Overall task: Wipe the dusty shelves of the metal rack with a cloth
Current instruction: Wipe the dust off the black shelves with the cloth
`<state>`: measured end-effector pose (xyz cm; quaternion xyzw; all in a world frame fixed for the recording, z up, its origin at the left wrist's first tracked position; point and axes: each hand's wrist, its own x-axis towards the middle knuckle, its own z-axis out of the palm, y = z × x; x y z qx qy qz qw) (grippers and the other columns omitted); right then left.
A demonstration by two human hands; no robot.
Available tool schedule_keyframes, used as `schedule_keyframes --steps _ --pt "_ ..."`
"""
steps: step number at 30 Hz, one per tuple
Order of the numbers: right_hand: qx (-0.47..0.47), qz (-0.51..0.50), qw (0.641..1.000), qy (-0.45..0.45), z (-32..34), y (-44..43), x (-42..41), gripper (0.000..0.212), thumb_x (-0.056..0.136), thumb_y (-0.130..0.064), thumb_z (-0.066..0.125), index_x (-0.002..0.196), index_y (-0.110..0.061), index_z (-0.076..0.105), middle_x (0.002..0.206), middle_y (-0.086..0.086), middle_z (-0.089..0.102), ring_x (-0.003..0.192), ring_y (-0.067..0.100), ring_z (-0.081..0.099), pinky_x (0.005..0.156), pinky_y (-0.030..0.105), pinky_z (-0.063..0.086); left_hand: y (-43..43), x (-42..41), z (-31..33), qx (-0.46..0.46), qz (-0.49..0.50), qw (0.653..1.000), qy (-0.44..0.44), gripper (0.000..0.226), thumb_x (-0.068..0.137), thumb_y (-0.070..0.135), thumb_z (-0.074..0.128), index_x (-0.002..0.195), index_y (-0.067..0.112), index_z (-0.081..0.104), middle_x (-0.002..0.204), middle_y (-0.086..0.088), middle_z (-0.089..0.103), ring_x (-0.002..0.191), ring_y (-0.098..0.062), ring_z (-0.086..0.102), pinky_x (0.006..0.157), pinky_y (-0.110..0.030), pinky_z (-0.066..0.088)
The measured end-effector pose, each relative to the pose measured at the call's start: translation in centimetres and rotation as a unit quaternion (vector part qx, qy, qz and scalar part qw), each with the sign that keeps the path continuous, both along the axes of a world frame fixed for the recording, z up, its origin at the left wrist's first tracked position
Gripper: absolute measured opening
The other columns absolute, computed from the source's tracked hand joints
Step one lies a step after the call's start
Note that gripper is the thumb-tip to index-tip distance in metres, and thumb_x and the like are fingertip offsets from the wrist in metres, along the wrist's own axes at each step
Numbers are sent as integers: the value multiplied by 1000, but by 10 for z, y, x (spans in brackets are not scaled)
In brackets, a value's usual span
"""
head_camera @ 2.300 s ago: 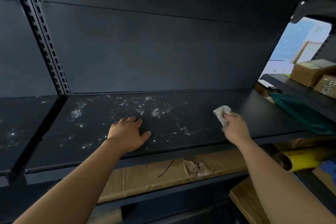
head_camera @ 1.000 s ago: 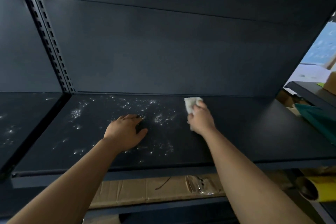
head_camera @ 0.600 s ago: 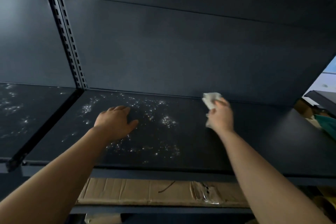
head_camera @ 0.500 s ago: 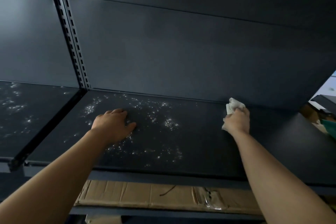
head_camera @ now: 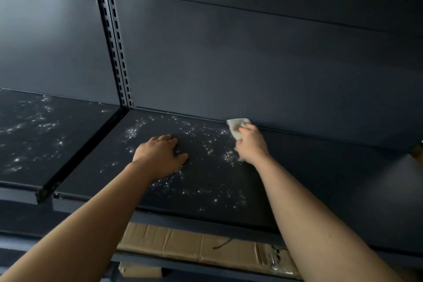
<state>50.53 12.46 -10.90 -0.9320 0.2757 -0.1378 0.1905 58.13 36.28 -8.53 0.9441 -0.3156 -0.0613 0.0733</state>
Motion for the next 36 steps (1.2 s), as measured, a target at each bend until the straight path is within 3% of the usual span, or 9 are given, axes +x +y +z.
schedule_keyframes --steps 6,10,14,17,19,24,29,33,36 --pt "116 107 982 -103 16 66 10 48 84 2 46 126 -15 61 135 -1 54 112 16 58 86 12 41 14 8 10 5 -15 999 30 67 88 59 46 144 23 36 153 4 34 137 -21 37 108 -40 38" --pt "100 1 978 -183 30 24 -27 46 78 6 48 118 -9 65 128 5 61 111 21 60 89 20 45 36 14 11 3 -21 1000 16 68 89 56 47 146 21 33 151 1 38 133 -24 43 105 -41 41" --pt "55 -144 985 -76 18 -8 -82 35 79 4 49 105 -14 63 112 0 62 84 19 63 67 15 44 62 17 7 16 -46 999 -1 73 89 59 45 149 21 27 155 2 31 140 -22 33 111 -40 34" --pt "-2 -146 989 -17 -2 16 -76 44 85 -4 48 128 -11 55 143 5 43 122 25 50 90 27 43 81 23 6 20 -56 998 -10 74 89 60 43 149 21 26 155 2 29 142 -20 29 113 -39 30" --pt "-16 -110 994 -21 -6 46 -55 46 85 -6 50 131 -12 54 147 6 40 133 23 40 101 30 39 93 27 5 22 -63 998 -9 74 89 61 42 149 21 26 156 3 28 142 -20 28 113 -39 30" --pt "-20 -9 999 -45 -6 134 -7 46 86 -4 49 131 -11 54 146 6 42 136 19 38 108 25 32 115 37 4 29 -86 996 -5 73 90 61 39 148 20 29 158 2 23 143 -20 25 115 -39 28" --pt "82 28 989 -123 12 173 -1 47 86 1 48 130 -12 57 140 2 49 124 19 50 110 30 37 122 43 2 27 -115 993 -2 72 90 62 37 148 20 29 157 3 23 143 -21 26 113 -40 32" --pt "15 -129 978 -162 38 129 -54 46 81 5 47 122 -10 62 129 6 57 106 23 61 93 26 49 125 46 2 35 -130 991 -11 72 90 64 34 147 20 30 156 2 25 141 -22 29 109 -42 37" --pt "49 -250 963 -86 35 108 -108 44 86 3 44 123 -14 60 123 3 56 77 10 58 60 13 45 126 48 1 34 -135 990 -15 73 90 65 33 148 20 28 157 2 23 142 -21 26 109 -41 37"
